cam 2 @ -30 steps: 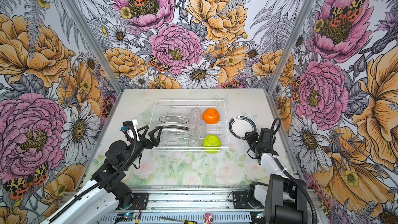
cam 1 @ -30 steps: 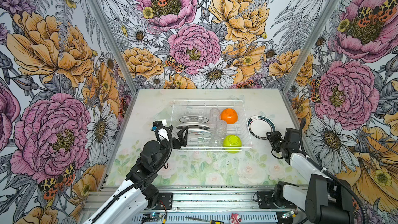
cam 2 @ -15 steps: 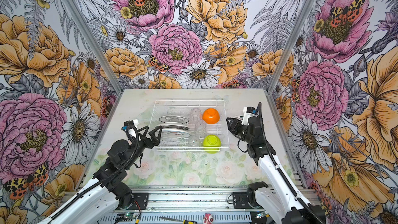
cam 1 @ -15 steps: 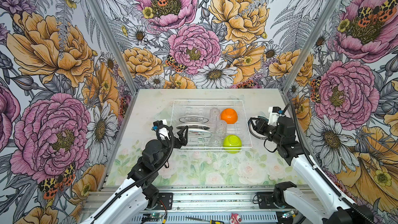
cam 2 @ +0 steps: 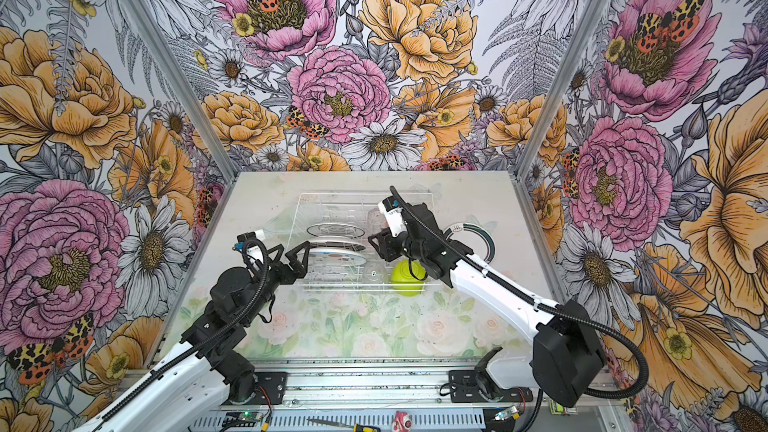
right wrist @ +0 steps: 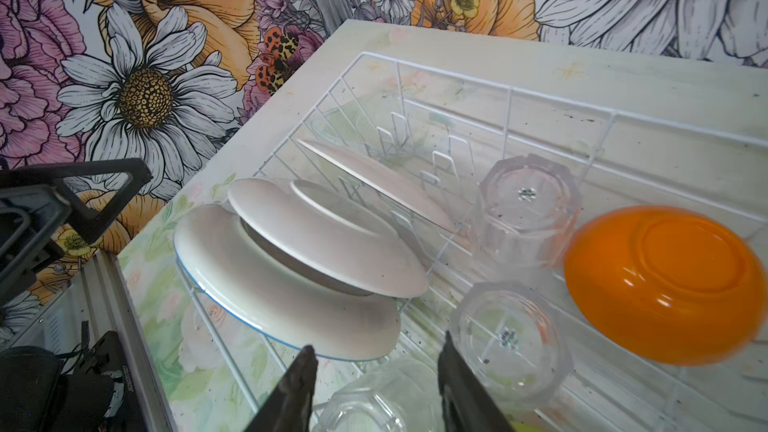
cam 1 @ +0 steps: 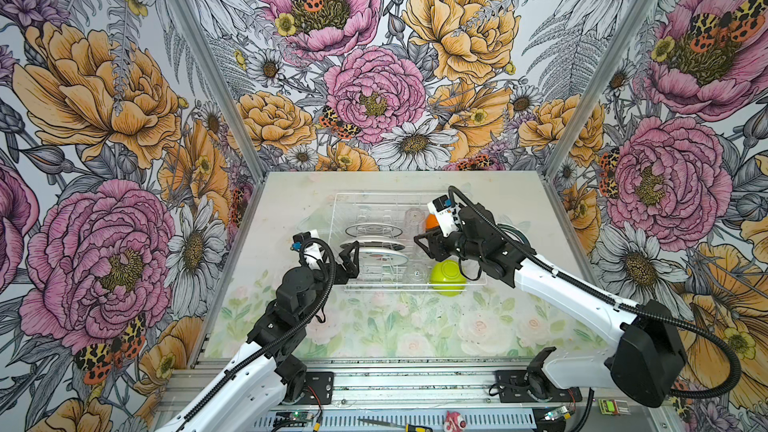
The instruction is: Unload the mixed dishes from the dish rack
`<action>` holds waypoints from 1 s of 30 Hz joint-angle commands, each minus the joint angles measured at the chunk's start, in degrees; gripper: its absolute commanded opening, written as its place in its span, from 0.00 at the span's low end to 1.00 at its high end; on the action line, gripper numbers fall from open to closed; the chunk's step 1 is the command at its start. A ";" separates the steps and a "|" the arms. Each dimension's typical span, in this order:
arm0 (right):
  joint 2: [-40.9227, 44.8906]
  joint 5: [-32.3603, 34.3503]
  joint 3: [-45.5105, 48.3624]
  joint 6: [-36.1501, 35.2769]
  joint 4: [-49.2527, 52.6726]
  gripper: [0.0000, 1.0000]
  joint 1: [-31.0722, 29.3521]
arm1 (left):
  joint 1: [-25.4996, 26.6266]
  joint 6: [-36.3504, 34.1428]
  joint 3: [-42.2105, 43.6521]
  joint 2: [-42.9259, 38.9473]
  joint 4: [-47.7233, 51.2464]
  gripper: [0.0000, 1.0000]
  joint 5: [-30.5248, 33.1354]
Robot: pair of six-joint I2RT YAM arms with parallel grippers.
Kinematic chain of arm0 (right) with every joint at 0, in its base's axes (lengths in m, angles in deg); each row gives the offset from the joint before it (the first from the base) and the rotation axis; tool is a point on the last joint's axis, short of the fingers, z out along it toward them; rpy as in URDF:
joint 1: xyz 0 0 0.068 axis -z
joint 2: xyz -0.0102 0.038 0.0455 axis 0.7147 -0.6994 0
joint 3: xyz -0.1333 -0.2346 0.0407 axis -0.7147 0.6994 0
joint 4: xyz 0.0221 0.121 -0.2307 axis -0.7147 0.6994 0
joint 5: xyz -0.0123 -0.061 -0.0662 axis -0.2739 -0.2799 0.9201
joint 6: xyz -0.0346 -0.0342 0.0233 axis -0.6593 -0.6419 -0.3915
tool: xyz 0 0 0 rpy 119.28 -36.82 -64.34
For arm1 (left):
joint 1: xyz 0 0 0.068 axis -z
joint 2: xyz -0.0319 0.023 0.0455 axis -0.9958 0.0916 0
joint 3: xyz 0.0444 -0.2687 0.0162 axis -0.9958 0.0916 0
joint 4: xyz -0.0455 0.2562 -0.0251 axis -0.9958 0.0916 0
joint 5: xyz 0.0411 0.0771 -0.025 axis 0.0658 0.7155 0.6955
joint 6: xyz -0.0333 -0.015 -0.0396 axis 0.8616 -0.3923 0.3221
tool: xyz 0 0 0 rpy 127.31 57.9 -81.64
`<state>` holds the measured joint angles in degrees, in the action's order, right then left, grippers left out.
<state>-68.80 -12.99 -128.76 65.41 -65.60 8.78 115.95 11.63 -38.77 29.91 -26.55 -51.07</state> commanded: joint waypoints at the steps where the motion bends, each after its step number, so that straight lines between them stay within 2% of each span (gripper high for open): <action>1: -2.10 -0.55 -4.32 -2.92 -0.04 0.49 -2.05 | -0.60 1.45 0.04 -1.29 0.80 0.99 1.46; 15: -10.58 1.64 -9.92 -6.51 0.75 0.49 -10.37 | -2.26 3.42 -1.37 -1.66 1.43 0.99 0.55; 24: -14.51 10.19 -11.90 -10.08 3.96 0.47 -13.14 | -6.87 6.22 -4.41 0.67 -1.17 0.99 0.10; 25: -14.75 10.77 -11.90 -10.05 4.01 0.47 -13.27 | -7.19 6.44 -4.52 1.29 -2.93 0.99 -1.79; 28: -15.01 11.25 -11.82 -10.70 3.96 0.44 -13.44 | -7.38 5.51 -4.96 3.55 -8.21 0.99 -2.98; 30: -14.98 12.64 -11.64 -11.11 3.96 0.44 -13.75 | -7.47 4.19 -7.38 5.20 -6.93 0.99 -3.68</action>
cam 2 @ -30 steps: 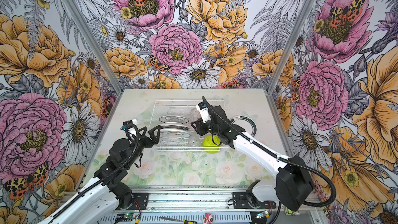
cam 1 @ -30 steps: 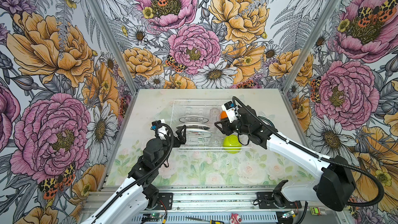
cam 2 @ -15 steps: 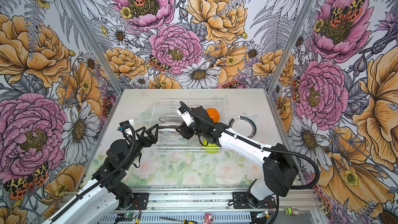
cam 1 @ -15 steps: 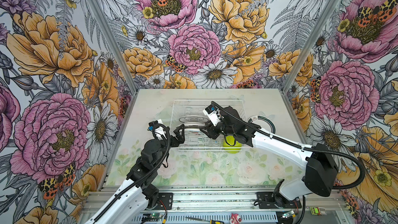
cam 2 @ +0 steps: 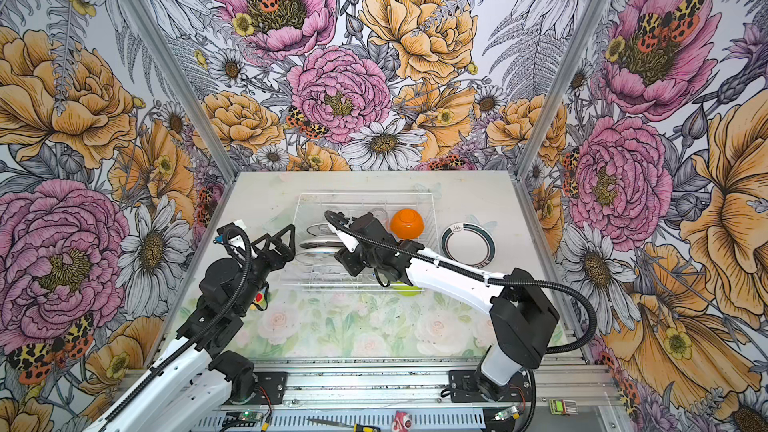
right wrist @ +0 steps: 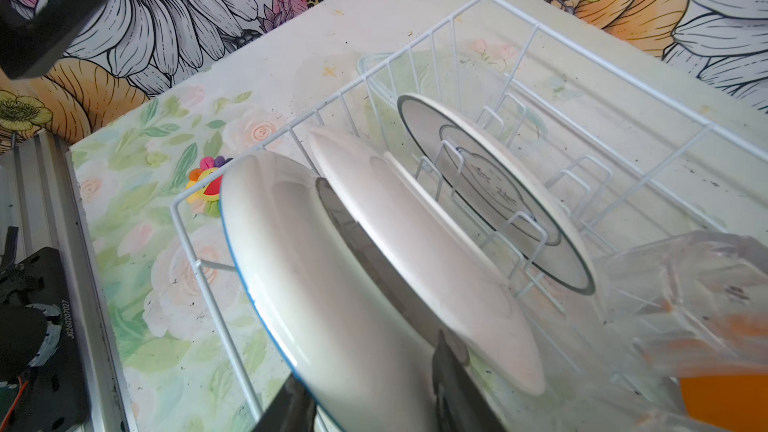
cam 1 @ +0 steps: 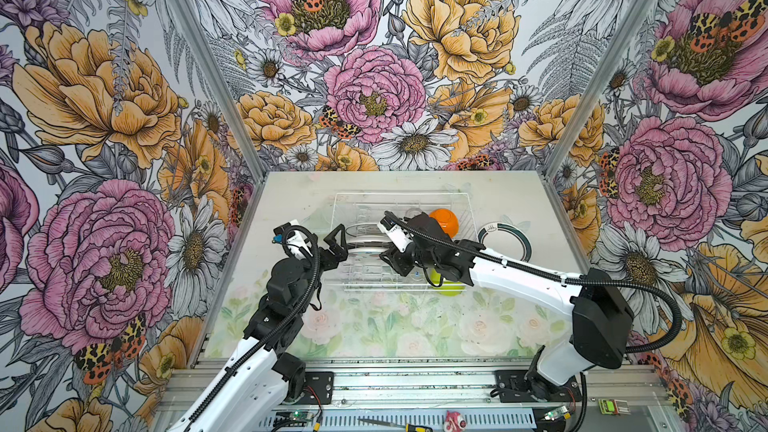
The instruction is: Unload the mixed dishes from the dish rack
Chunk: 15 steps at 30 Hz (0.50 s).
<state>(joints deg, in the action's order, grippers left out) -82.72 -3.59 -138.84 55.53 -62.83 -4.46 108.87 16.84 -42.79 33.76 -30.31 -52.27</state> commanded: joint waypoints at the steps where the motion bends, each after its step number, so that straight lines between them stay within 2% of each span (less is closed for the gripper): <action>1: -0.91 3.71 -1.35 -1.80 1.32 0.44 -0.58 | -0.33 -2.17 -4.91 2.16 -1.49 0.99 -3.25; 8: -0.62 5.13 -0.28 -3.79 1.27 0.40 -0.63 | -0.39 -8.73 -15.04 5.19 15.18 0.99 -7.63; 15: 0.07 5.31 -0.50 -5.78 1.19 0.31 -0.73 | -0.43 -12.06 -18.74 1.59 26.11 0.98 -4.11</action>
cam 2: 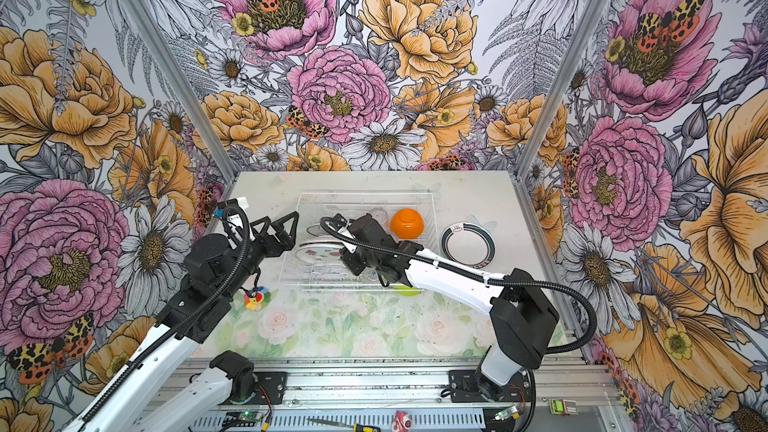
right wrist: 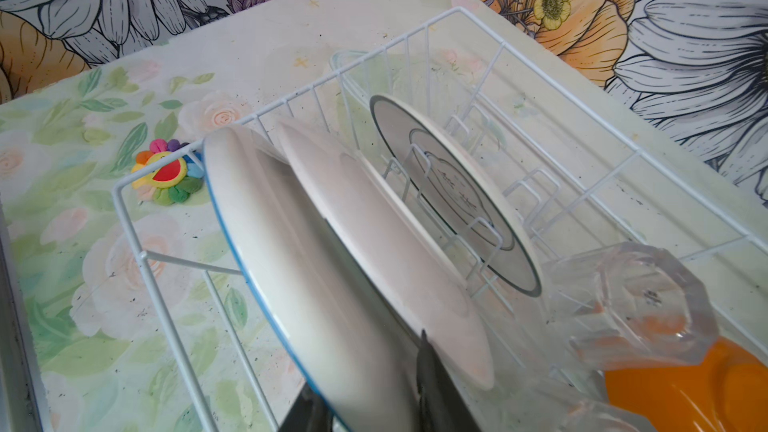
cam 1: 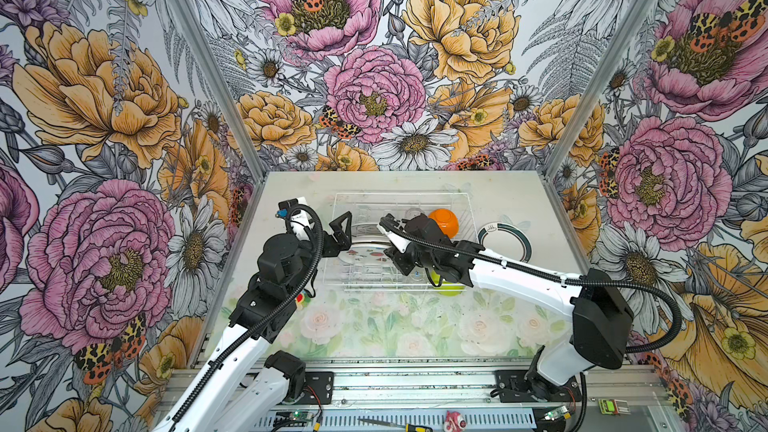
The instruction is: Unload the mixed dishes from the dish rack
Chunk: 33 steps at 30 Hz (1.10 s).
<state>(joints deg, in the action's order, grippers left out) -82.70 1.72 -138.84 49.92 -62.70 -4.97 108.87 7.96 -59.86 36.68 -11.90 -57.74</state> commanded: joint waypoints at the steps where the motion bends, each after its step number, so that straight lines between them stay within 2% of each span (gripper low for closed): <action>1: -0.04 -0.10 -0.61 -0.48 1.12 0.31 -0.21 | -0.43 -3.24 -1.92 -1.77 8.77 0.99 3.25; 5: -0.09 0.18 -0.81 -1.71 1.06 0.28 -0.43 | -0.39 -3.16 -0.93 -3.09 9.03 0.99 7.89; 8: -0.49 0.77 -1.11 -2.03 1.05 0.22 -0.43 | -0.42 -3.40 -0.56 -2.72 8.41 0.99 9.34; 17: 1.49 3.71 -0.60 -1.46 -0.16 0.10 -0.77 | -0.48 -2.29 1.60 -1.45 3.64 0.99 7.58; 21: 3.14 4.42 -0.31 -1.52 -1.39 0.01 -0.75 | -0.56 -1.46 2.37 -1.43 2.09 0.99 7.42; 33: 7.05 7.88 1.17 -0.06 -4.62 0.00 -0.78 | -0.56 0.31 4.04 -1.66 -1.67 0.99 6.75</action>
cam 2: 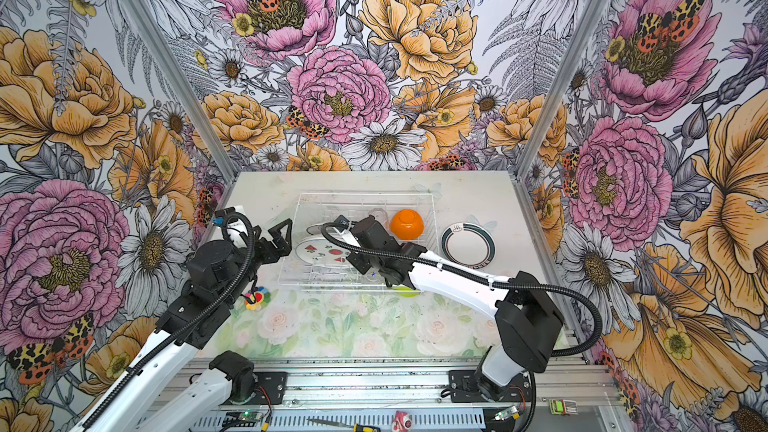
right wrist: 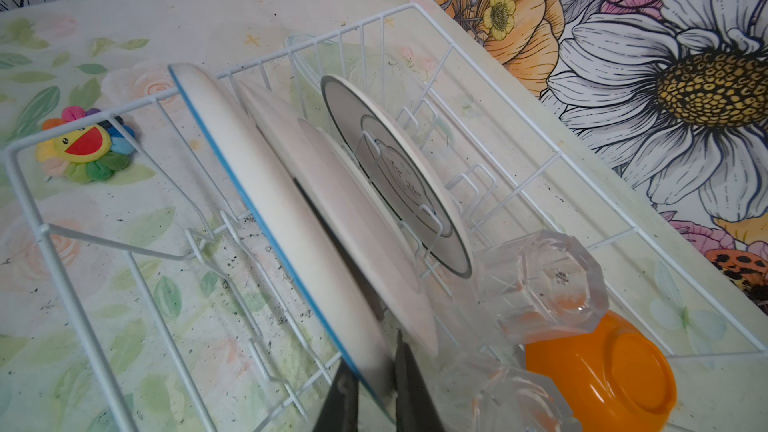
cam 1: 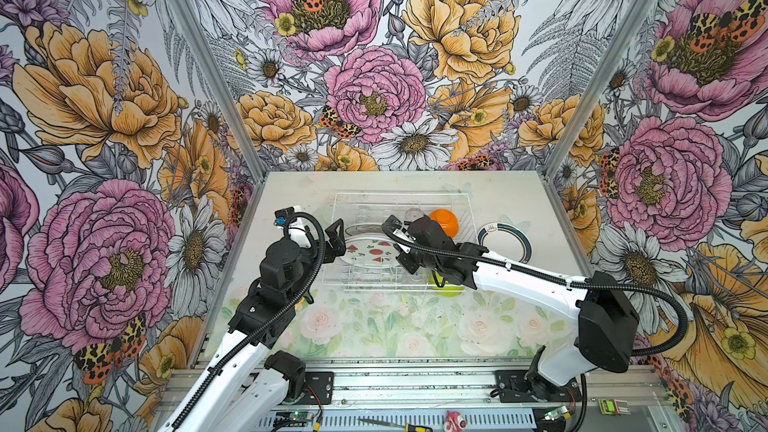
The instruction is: Unload the mixed dishes from the dish rack
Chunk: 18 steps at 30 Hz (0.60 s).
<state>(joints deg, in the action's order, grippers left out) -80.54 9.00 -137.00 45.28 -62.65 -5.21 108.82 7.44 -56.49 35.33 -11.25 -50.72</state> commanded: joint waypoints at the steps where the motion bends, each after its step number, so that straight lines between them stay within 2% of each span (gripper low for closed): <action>1: 5.14 0.74 -0.50 4.72 -4.95 0.00 -0.49 | -0.52 0.80 0.73 -0.25 -2.56 0.99 -0.25; 9: 4.60 -1.21 -0.32 4.76 -5.09 0.00 -0.20 | -0.59 0.93 1.27 0.57 -3.95 0.99 -2.53; 18: 3.07 -6.64 -0.36 4.80 -4.92 0.31 -0.16 | -0.61 1.22 1.44 0.41 -4.17 0.99 -3.22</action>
<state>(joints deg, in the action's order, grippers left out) -77.35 5.16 -136.37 49.76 -66.22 -5.69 108.82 7.85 -55.90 36.34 -13.89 -52.51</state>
